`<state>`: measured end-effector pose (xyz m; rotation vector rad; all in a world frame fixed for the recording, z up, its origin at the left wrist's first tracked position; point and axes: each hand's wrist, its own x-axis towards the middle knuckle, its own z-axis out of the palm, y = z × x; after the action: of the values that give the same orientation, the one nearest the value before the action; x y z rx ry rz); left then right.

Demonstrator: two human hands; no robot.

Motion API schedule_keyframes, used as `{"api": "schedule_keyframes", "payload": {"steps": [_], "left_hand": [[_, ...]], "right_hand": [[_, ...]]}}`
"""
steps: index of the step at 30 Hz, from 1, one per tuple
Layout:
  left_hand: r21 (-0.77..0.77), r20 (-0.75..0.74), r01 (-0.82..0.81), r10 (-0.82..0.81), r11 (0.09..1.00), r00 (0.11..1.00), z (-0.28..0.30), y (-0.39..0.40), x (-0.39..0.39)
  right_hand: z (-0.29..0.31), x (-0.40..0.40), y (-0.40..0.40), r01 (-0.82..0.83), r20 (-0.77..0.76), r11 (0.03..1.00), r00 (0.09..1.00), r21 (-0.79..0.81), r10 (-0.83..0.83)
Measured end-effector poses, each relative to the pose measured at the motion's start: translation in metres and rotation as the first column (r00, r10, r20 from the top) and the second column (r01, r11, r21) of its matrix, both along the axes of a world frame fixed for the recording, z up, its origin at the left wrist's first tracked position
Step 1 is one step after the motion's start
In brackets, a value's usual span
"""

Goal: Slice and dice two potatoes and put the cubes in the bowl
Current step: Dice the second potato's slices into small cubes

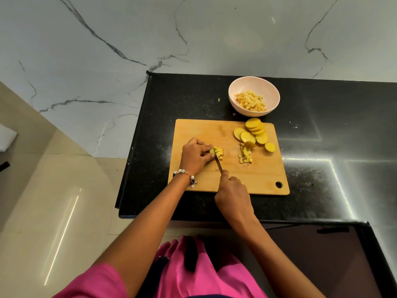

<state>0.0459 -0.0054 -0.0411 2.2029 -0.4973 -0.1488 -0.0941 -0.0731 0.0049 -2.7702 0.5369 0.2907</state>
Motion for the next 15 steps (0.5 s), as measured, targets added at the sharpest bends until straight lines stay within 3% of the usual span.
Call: {"api": "schedule_keyframes", "payload": {"steps": [15], "left_hand": [[-0.030,0.053,-0.097,0.099,0.995,0.994,-0.007,0.001,-0.002]], "right_hand": [[-0.006,0.024,0.002,0.007,0.091,1.000,0.996,-0.013,-0.006]]}}
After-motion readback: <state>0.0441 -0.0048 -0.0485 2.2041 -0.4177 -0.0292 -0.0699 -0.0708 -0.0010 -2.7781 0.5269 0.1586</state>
